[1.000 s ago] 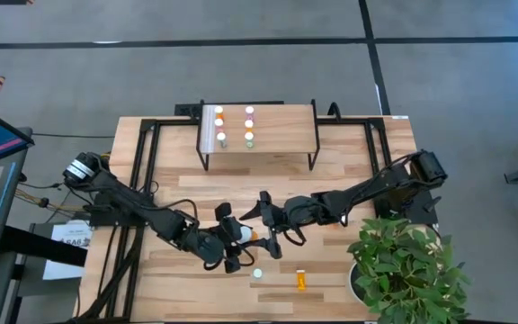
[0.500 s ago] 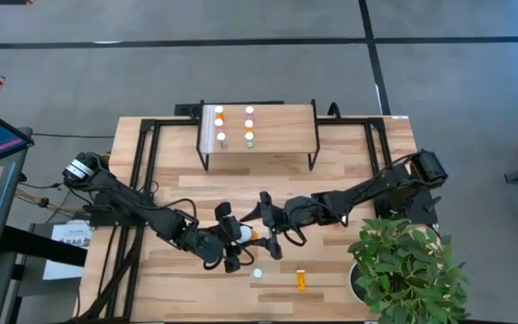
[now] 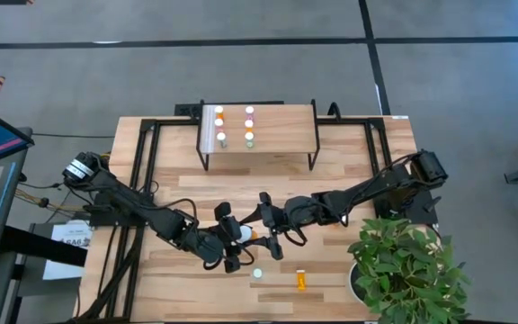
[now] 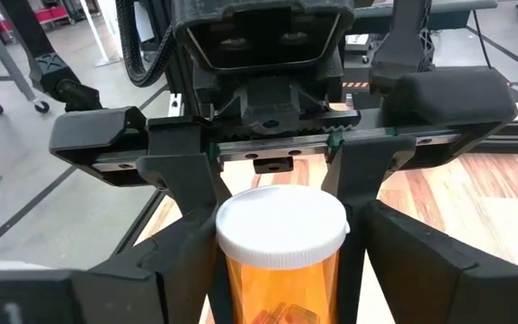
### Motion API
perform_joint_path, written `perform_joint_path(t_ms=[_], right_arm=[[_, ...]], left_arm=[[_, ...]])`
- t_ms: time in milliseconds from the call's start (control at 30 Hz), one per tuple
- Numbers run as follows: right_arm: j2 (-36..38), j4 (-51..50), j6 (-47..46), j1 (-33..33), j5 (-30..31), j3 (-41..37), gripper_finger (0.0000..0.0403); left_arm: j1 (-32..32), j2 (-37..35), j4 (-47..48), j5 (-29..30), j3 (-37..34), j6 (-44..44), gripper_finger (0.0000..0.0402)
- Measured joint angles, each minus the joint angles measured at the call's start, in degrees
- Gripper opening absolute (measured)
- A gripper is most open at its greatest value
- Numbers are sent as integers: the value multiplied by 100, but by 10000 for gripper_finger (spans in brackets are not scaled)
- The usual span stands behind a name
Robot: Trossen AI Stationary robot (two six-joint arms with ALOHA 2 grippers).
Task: Pick and place medicine bottles onto shelf by color
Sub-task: Put the bottom large orange pill bottle on the shelf
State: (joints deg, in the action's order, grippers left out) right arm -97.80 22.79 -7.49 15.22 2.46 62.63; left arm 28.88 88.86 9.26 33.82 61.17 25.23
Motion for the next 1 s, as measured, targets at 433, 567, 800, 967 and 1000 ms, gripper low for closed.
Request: perform_joint_path(t_ms=[433, 567, 800, 967, 1000], right_arm=[[0, 0, 2, 0, -12, -2, 281], [0, 2, -4, -2, -13, -2, 281], [0, -9, 27, -7, -7, -2, 280], [0, -75, 38, -69, -4, -8, 280], [0, -71, 37, -79, -15, -9, 280]], left_arm=[[2, 0, 22, 46, 0, -11, 164], [2, 0, 26, 92, 0, 84, 168], [9, -114, 177, 56, 0, 141, 220], [43, -347, 580, 4, 9, 351, 248], [69, -394, 624, 15, 9, 399, 251]])
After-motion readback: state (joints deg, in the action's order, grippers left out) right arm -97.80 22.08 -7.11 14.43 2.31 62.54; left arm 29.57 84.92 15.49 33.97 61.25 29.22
